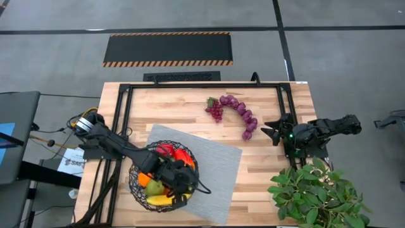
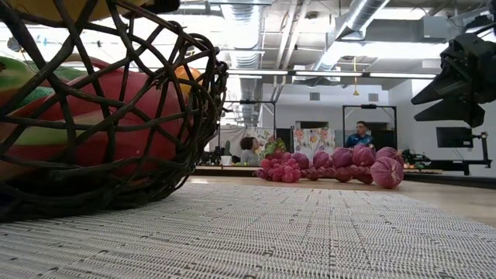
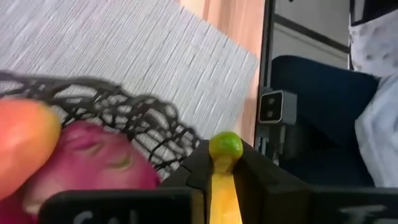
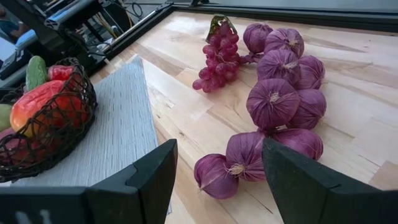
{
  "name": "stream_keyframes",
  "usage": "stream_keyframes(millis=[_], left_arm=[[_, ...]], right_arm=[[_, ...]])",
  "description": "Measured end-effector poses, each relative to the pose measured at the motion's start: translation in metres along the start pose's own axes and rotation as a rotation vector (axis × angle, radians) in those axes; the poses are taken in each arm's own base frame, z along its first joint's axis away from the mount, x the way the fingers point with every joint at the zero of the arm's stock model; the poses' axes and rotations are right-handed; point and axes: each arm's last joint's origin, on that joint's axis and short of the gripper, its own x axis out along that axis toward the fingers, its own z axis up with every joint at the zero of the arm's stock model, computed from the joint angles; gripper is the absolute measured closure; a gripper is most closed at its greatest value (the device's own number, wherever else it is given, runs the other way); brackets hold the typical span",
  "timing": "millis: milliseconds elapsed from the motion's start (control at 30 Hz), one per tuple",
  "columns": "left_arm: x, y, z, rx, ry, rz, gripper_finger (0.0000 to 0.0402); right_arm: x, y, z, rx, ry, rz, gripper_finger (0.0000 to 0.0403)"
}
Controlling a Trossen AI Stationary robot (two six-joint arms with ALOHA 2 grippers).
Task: Build produce basket
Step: Put the yellow banana into the mesh basket, then put the purple garlic into the mesh basket
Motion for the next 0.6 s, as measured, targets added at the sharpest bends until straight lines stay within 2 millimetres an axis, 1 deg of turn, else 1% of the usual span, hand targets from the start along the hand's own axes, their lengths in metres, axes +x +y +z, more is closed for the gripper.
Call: stream_keyframes(millis=[100, 333, 467, 600], left_arm=[[0.000, 0.007, -0.004, -0.003, 0.025, 0.012, 0.0352], [0.007, 0.018, -0.010, 0.000, 0.081, 0.029, 0.0265], [0.007, 0.024, -0.006, 0.019, 0.064, 0.068, 0.0221], [0.000, 0.029, 0.004, 0.054, 0.056, 0.086, 0.0193]], right_arm=[[0.000, 0.000, 0.000, 0.000, 0.001, -0.001, 0.0148], [0.000, 0.000, 0.000, 0.000, 0.001, -0.001, 0.0148], [0.000, 0.000, 0.000, 0.001, 0.000, -0.001, 0.0148], [0.000, 0.000, 0.000, 0.004, 0.000, -0.001, 0.0148]])
